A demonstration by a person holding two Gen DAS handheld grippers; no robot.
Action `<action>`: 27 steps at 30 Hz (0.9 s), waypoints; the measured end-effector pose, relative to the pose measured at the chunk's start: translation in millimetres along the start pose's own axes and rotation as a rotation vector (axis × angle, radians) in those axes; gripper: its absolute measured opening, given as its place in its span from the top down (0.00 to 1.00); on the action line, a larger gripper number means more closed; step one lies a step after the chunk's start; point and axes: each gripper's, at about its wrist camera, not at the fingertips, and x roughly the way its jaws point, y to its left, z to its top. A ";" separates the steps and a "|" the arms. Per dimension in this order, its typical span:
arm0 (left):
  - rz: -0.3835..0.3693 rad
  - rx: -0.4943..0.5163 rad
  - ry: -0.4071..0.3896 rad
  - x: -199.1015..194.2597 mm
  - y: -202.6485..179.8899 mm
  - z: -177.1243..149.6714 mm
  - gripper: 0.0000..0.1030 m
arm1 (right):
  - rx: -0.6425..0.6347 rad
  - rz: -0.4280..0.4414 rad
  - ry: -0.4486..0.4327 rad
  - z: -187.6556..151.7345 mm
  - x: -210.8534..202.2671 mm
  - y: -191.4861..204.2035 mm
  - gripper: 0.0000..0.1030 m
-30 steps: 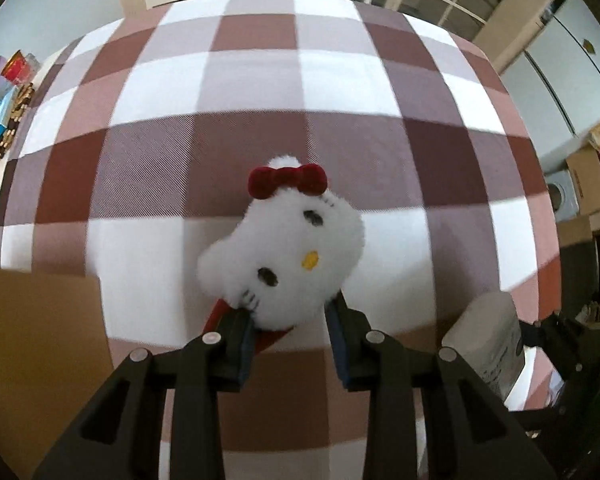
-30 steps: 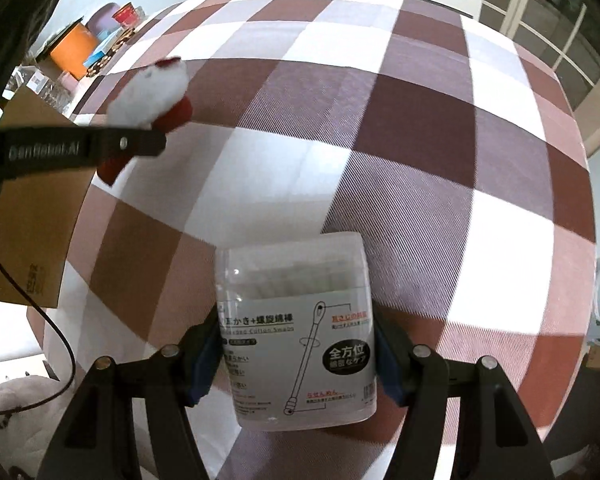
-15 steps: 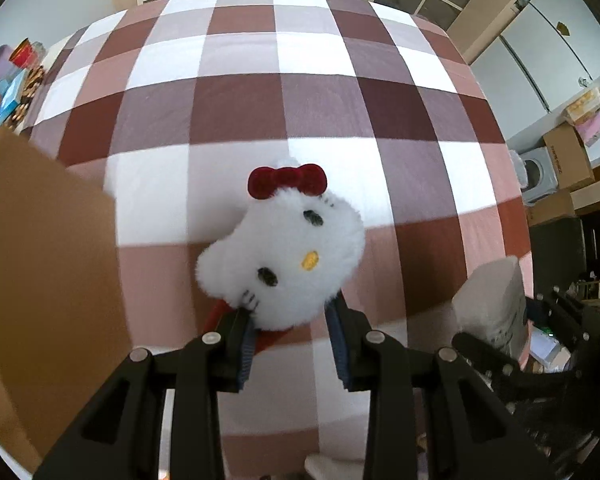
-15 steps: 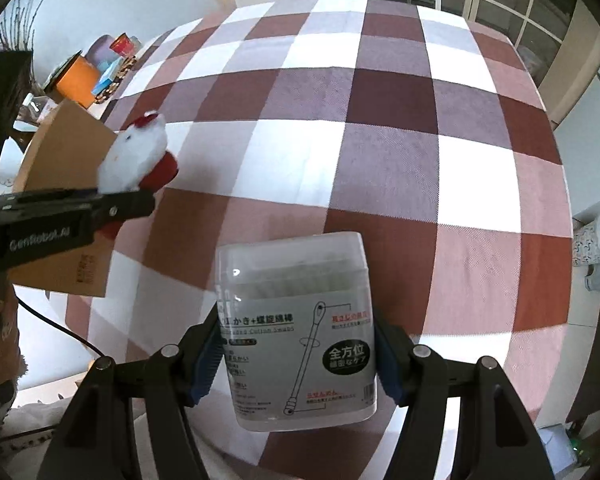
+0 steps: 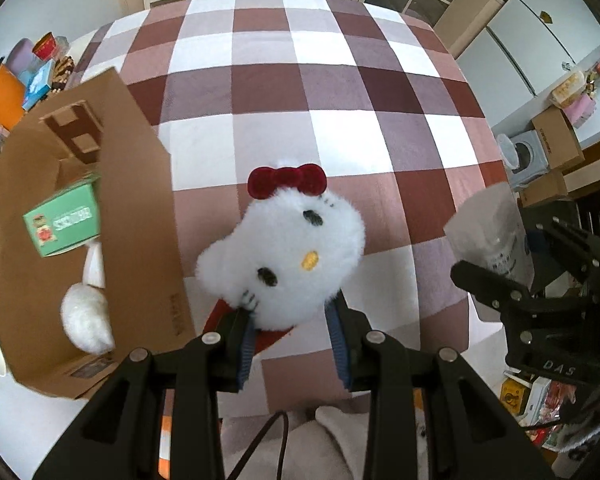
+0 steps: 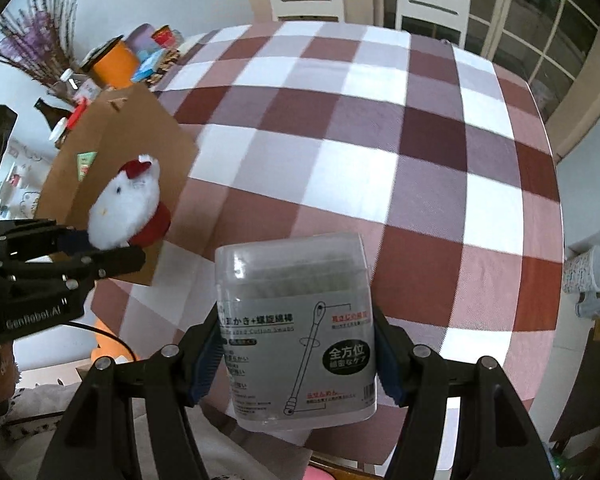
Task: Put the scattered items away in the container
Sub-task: 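Lift and carry the plush with the left gripper while the right carries the swab box to the box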
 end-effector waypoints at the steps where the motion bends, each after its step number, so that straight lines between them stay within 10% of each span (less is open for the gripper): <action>1: -0.001 -0.001 -0.001 -4.4 2.5 -1.0 0.68 | -0.007 -0.002 -0.003 2.2 -2.7 5.4 0.36; 27: 0.013 -0.140 -0.123 -102.8 91.4 -29.2 0.68 | -0.290 0.057 -0.045 74.3 -29.4 132.5 0.36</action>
